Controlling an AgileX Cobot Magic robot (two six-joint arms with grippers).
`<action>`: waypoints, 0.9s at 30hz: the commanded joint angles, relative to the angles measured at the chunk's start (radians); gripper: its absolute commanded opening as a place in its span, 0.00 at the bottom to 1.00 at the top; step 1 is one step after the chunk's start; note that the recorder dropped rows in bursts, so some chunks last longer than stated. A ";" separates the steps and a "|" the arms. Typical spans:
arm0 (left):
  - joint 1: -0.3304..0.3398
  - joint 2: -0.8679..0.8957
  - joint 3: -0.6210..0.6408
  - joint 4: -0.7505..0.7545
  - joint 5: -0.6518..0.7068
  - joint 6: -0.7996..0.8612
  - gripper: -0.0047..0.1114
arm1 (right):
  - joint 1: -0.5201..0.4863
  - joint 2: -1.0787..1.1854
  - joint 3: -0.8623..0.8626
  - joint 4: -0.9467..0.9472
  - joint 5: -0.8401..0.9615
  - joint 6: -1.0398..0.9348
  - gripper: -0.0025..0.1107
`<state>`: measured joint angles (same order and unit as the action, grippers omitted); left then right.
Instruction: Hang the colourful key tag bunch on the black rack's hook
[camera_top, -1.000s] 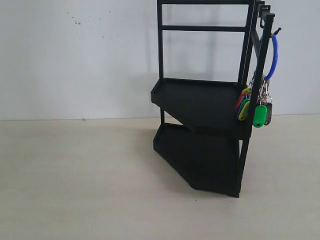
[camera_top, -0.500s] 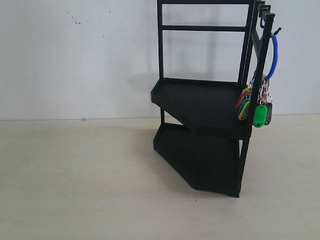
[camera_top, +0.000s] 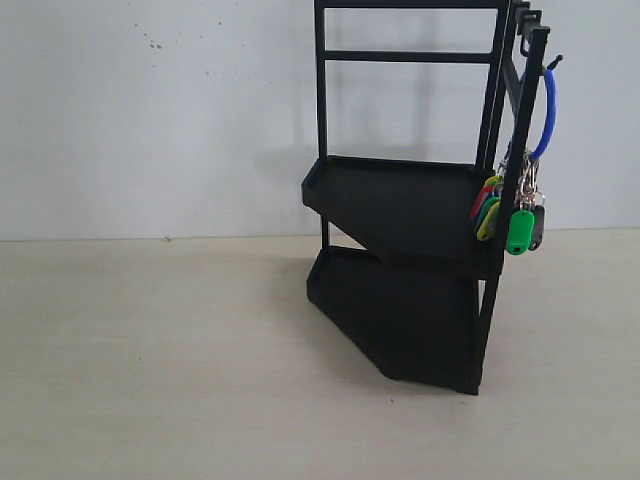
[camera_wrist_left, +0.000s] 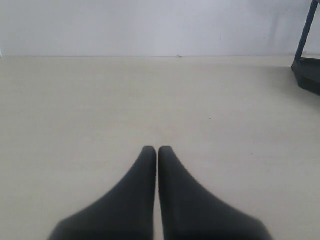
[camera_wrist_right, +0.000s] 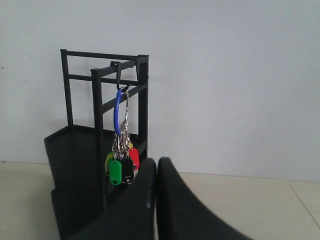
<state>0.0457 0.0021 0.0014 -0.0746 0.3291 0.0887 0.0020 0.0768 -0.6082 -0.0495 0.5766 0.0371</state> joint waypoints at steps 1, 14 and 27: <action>0.002 -0.002 -0.001 -0.007 -0.015 -0.010 0.08 | -0.003 -0.005 0.016 0.011 0.002 -0.018 0.02; 0.002 -0.002 -0.001 -0.007 -0.015 -0.010 0.08 | -0.003 -0.077 0.596 0.115 -0.340 -0.008 0.02; 0.002 -0.002 -0.001 -0.007 -0.015 -0.010 0.08 | -0.002 -0.077 0.608 0.110 -0.230 -0.037 0.02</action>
<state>0.0457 0.0021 0.0014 -0.0746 0.3291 0.0887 0.0020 0.0039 0.0006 0.0674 0.3457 0.0267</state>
